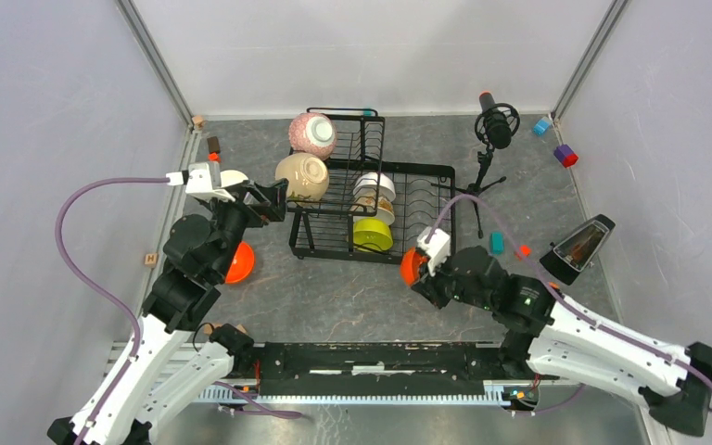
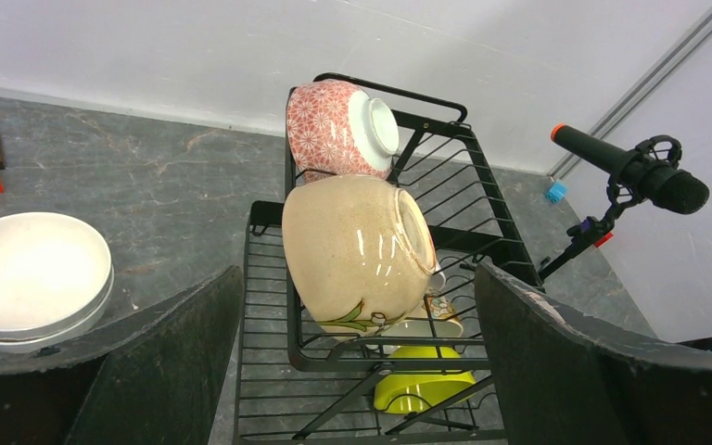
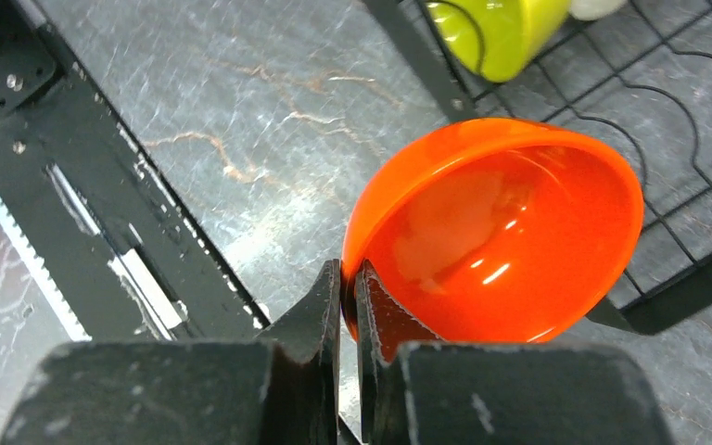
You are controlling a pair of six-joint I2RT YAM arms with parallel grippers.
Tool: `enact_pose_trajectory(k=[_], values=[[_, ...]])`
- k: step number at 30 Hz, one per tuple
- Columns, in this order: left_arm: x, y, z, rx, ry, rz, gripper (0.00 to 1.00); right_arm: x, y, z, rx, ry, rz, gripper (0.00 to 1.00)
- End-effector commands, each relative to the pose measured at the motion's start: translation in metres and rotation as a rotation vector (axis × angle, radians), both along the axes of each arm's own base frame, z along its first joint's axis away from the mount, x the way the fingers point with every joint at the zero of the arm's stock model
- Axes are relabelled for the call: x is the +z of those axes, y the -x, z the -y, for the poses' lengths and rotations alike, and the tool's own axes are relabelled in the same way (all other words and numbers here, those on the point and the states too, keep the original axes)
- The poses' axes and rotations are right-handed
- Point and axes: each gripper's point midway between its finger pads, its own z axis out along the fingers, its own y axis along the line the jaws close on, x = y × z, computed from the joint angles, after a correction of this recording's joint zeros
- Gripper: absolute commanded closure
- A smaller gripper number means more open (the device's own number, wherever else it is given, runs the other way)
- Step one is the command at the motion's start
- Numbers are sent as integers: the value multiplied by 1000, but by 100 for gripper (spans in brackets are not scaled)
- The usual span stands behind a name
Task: Unload the bowls from the dish rack
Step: Place the bowl at the center of the board.
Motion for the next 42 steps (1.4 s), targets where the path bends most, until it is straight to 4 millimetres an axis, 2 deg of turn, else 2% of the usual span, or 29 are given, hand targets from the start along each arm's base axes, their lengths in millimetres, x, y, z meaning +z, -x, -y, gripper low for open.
enact_pose_trajectory(k=[1,9,19,24,32,38,42], values=[[16,2,2,-10,30,26,0,35,-2,-19,-19,0,143,100],[15,4,13,-68,24,13,0,-8,22,-28,32,129,143,100],[10,1,15,-73,12,-4,0,-41,42,-43,201,361,199,100],[9,0,17,-76,5,-7,0,-59,45,-46,266,491,237,100],[6,0,20,-90,-6,-12,0,-67,51,-45,329,568,269,100],[2,-3,11,-45,-22,-15,0,-79,63,-38,387,591,252,100],[2,-3,9,-34,-27,-13,0,-87,64,-34,397,639,245,100]])
